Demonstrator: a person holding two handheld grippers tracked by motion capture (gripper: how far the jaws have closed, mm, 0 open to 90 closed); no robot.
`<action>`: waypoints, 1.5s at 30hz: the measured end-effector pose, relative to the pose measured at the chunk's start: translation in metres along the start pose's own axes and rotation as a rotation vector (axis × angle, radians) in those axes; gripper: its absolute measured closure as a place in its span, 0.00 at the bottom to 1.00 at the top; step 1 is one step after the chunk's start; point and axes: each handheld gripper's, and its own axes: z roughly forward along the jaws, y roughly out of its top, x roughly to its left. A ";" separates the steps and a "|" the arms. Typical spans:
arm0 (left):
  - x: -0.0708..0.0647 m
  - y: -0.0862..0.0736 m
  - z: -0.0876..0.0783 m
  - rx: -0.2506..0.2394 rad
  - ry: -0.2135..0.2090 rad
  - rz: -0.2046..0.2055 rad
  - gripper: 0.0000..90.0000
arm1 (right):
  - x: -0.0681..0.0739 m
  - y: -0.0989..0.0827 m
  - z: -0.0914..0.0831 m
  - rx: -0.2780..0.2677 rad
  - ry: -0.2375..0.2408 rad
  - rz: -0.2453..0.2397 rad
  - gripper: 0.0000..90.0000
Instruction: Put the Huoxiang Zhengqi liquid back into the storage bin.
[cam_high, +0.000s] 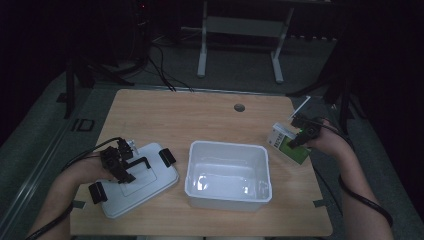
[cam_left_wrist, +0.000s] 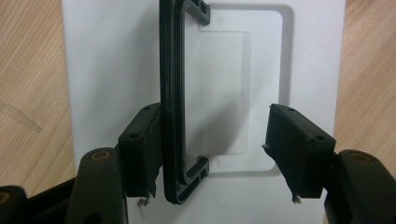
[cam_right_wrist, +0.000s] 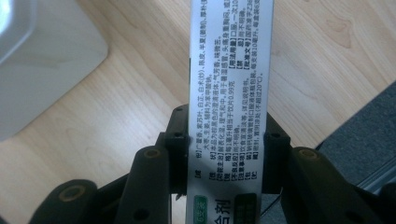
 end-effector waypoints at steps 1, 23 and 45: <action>0.000 0.000 0.000 -0.002 -0.001 -0.005 0.43 | 0.001 -0.001 -0.003 -0.002 -0.001 -0.005 0.72; -0.004 0.006 -0.007 0.020 0.013 0.019 0.43 | 0.040 0.001 -0.078 -0.101 -0.016 -0.142 0.71; -0.012 0.011 -0.008 0.039 0.015 0.042 0.43 | 0.118 0.029 -0.089 -0.140 0.072 -0.370 0.71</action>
